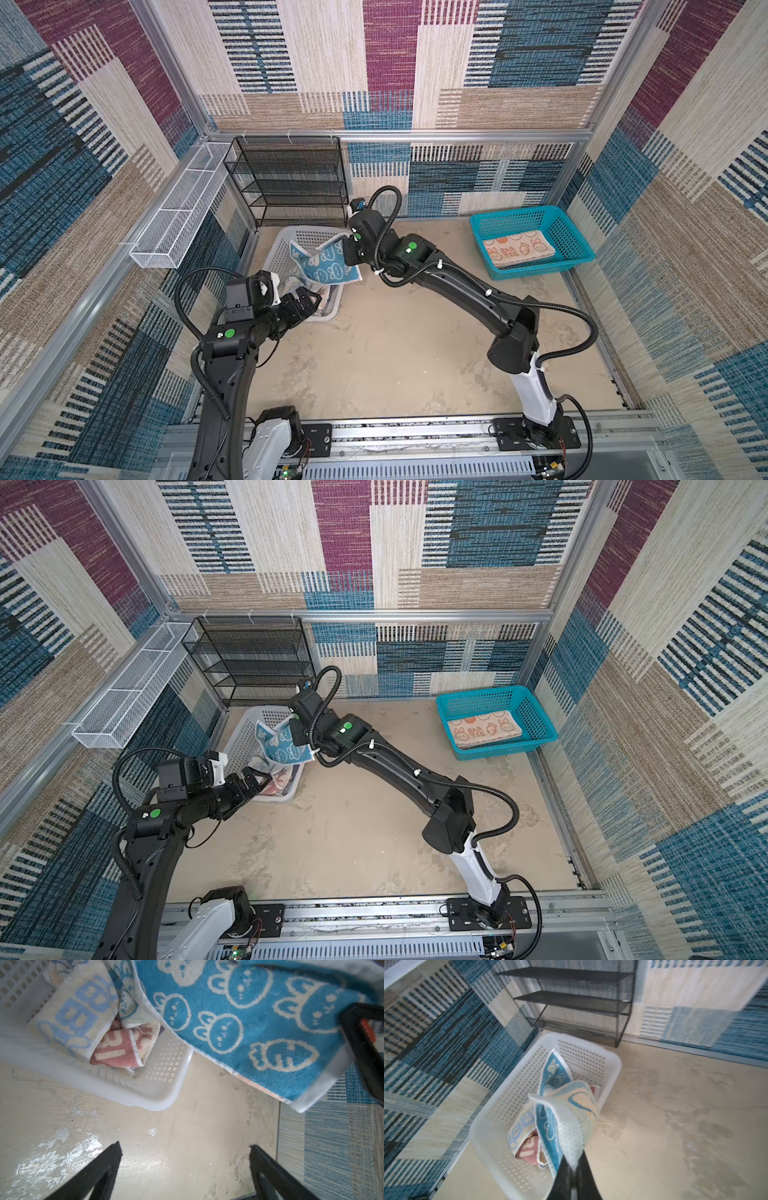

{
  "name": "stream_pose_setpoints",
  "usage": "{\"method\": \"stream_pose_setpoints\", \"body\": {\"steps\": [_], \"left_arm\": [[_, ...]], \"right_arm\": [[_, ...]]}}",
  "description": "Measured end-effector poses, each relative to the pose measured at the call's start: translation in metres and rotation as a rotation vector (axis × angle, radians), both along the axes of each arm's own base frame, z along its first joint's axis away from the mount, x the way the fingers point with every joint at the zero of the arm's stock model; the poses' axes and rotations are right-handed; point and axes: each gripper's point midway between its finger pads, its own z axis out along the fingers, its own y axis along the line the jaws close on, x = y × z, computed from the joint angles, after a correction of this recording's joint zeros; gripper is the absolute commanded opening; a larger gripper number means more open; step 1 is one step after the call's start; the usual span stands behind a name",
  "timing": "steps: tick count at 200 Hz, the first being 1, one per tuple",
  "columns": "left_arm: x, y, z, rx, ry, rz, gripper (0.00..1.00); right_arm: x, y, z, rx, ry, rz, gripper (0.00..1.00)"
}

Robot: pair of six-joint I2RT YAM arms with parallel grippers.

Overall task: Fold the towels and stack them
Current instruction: 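Grasp the blue bunny towel edge with the right gripper and pull it out, then lay the blue bunny towel on the table with the right gripper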

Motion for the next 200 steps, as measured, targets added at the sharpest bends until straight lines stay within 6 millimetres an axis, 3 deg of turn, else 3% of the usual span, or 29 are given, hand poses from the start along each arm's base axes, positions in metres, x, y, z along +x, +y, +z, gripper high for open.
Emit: {"method": "stream_pose_setpoints", "body": {"steps": [18,52,84,104,144,149,157,159,173,179,186,200], "left_arm": [[-0.001,-0.014,0.004,0.004,-0.015,-0.052,0.99],[-0.005,-0.060,0.009,0.026,-0.030,-0.199,0.99],[-0.005,-0.090,0.001,0.055,-0.019,-0.257,0.99],[-0.003,-0.113,-0.012,0.095,0.015,-0.311,0.99],[0.009,-0.164,-0.041,0.187,0.057,-0.394,0.99],[0.011,-0.169,-0.046,0.194,0.063,-0.402,0.99],[0.013,-0.173,-0.052,0.212,0.075,-0.405,0.99],[0.013,-0.174,-0.053,0.214,0.075,-0.405,0.99],[0.017,-0.177,-0.059,0.232,0.082,-0.403,0.99],[0.019,-0.176,-0.060,0.242,0.080,-0.396,0.99],[0.020,-0.175,-0.060,0.248,0.077,-0.390,0.99],[0.025,-0.173,-0.054,0.261,0.056,-0.373,0.99]], "right_arm": [[-0.003,-0.041,0.002,-0.067,-0.007,-0.120,0.00],[-0.026,-0.129,-0.020,-0.141,0.028,-0.251,0.00],[-0.042,-0.221,-0.064,-0.080,0.081,-0.362,0.00],[-0.051,-0.252,-0.110,-0.086,0.145,-0.391,0.00],[-0.060,-0.265,-0.206,-0.116,0.304,-0.368,0.00],[-0.060,-0.265,-0.215,-0.122,0.320,-0.364,0.14],[-0.060,-0.264,-0.227,-0.127,0.339,-0.357,0.68],[-0.059,-0.265,-0.230,-0.126,0.344,-0.356,0.73],[-0.058,-0.265,-0.245,-0.122,0.368,-0.339,0.75],[-0.057,-0.266,-0.249,-0.116,0.374,-0.334,0.83],[-0.056,-0.268,-0.252,-0.109,0.380,-0.330,1.00],[-0.054,-0.268,-0.250,-0.095,0.374,-0.315,0.99]]}}
